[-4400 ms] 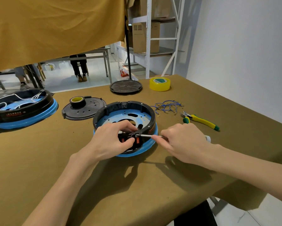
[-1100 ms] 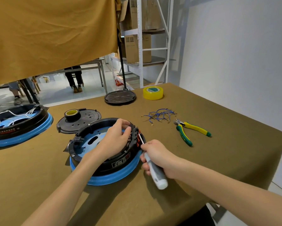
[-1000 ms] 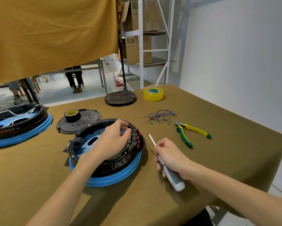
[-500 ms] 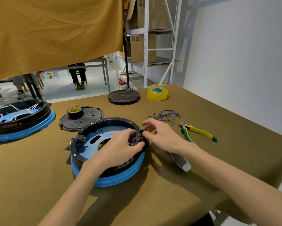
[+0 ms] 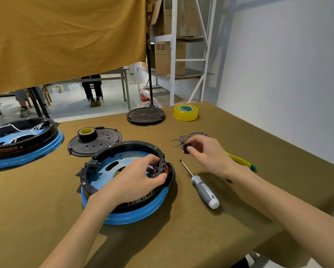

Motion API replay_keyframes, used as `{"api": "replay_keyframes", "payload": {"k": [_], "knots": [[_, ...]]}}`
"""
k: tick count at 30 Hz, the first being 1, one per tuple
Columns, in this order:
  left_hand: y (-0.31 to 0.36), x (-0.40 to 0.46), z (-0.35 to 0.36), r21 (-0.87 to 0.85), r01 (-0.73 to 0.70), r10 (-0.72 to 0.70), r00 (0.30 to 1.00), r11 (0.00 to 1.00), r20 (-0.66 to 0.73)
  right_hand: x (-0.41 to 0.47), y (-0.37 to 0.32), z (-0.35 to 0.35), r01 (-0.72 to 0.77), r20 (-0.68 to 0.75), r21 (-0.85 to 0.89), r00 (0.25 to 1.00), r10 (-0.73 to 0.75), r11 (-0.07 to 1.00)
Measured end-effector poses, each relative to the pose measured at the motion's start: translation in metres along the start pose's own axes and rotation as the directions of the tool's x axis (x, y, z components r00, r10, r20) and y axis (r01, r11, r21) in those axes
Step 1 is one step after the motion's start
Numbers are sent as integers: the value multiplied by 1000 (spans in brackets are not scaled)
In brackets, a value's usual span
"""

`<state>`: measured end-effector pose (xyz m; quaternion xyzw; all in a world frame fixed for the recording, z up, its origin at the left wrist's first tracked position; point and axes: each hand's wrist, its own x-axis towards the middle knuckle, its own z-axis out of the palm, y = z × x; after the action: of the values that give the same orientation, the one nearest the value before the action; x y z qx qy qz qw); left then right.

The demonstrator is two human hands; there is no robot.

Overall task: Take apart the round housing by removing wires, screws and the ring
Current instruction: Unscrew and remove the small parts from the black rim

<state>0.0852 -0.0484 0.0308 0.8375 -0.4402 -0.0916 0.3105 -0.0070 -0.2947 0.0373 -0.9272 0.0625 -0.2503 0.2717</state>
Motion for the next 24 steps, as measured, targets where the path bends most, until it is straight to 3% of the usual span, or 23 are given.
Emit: {"api": "replay_keyframes", "payload": {"k": [2,5,9,11,15,17,20,22,24], "knots": [[1,0,0,16,0,0,1000,1000,-5,7,15,-5,-60,-43,-121,998,55,991],[3,-1,0,37,-5,5,1000,999,-16,17,28,0,-58,0,-322,998,62,945],[3,-2,0,41,-13,13,1000,999,-20,25,37,15,-39,58,-593,994,91,804],[3,-2,0,35,-21,22,999,999,-26,24,38,21,-74,17,-676,993,117,733],[4,-1,0,39,-25,26,999,999,-32,10,19,20,-176,-113,-535,984,137,826],[5,-2,0,44,-22,23,999,999,-29,-3,5,18,-236,2,-443,965,264,865],[7,-2,0,53,-18,20,999,998,-34,-30,-14,23,-176,234,-583,899,371,793],[8,-3,1,70,-20,22,999,997,-39,-40,-22,26,-120,300,-620,877,376,776],[8,-5,0,83,-15,18,999,996,-34,-43,-25,21,-163,310,-546,872,379,822]]}}
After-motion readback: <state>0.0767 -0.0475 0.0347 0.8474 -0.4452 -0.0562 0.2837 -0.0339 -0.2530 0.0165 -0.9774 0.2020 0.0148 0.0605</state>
